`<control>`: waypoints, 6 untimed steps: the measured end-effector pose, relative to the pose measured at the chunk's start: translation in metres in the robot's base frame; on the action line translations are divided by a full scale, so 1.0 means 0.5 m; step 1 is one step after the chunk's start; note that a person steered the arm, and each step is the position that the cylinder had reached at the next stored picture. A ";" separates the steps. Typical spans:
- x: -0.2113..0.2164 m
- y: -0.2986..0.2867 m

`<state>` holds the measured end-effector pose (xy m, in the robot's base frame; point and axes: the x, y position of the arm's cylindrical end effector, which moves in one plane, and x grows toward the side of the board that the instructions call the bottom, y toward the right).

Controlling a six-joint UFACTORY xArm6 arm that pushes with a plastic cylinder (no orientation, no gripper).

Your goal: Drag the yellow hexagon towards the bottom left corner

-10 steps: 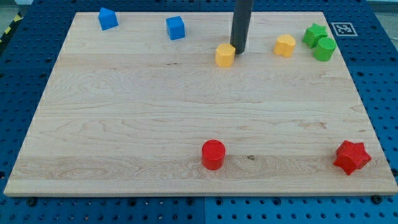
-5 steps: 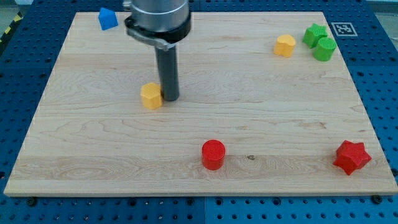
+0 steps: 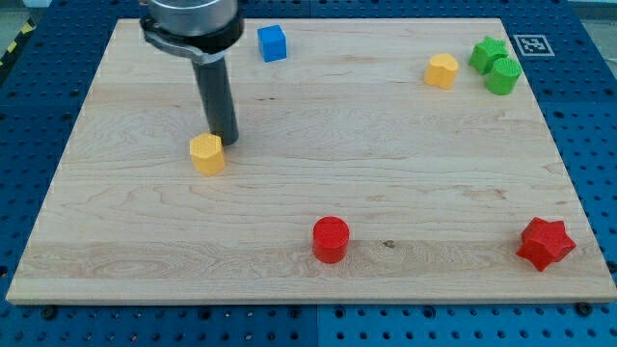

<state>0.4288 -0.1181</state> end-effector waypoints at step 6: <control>0.257 0.012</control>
<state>0.5574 -0.1122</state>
